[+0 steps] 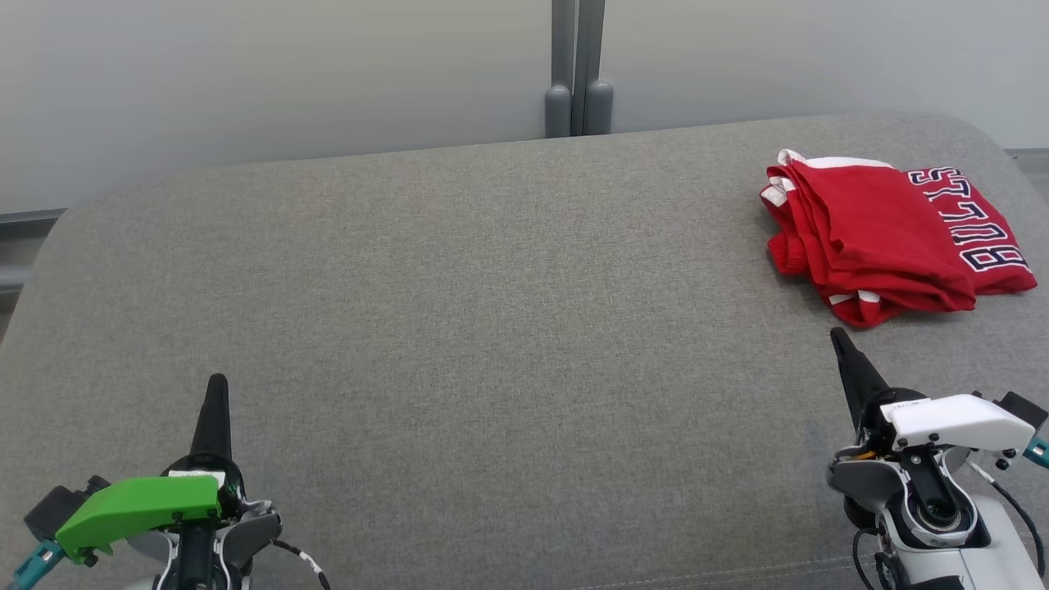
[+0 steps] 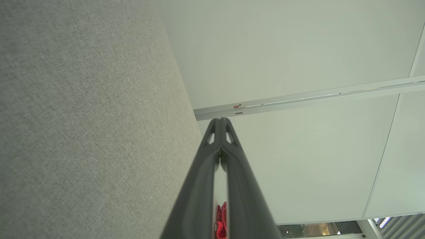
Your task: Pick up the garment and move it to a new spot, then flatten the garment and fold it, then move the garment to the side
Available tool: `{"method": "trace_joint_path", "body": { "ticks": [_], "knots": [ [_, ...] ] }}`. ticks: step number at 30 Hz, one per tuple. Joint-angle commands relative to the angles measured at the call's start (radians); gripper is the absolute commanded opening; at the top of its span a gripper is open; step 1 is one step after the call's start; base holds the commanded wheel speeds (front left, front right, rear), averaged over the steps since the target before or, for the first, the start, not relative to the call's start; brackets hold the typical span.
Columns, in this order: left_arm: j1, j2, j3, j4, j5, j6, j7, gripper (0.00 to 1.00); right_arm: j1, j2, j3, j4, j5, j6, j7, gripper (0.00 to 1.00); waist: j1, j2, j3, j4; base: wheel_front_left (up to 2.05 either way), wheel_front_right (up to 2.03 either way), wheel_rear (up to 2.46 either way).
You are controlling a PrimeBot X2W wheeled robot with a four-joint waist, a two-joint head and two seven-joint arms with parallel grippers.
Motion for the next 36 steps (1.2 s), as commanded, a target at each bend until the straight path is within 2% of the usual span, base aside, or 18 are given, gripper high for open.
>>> {"method": "trace_joint_path", "body": {
  "ticks": [1, 21, 36],
  "knots": [
    [-0.023, 0.005, 0.003, 0.000, -0.029, -0.005, 0.007, 0.00, -0.020, -0.006, -0.005, 0.003, 0.029, 0.000, 0.009, 0.00, 0.0000, 0.0000, 0.001, 0.000, 0.00, 0.00, 0.00],
    [-0.049, 0.005, 0.011, 0.017, -0.172, -0.012, 0.035, 0.00, -0.043, -0.006, -0.021, 0.024, 0.166, 0.000, 0.052, 0.00, 0.0000, 0.0000, 0.006, 0.003, 0.00, 0.00, 0.00],
    [-0.048, 0.005, 0.011, 0.017, -0.165, -0.011, 0.034, 0.00, -0.040, -0.006, -0.021, 0.024, 0.166, 0.000, 0.053, 0.00, 0.0000, 0.0000, 0.007, 0.003, 0.00, 0.00, 0.00]
  ]
}}
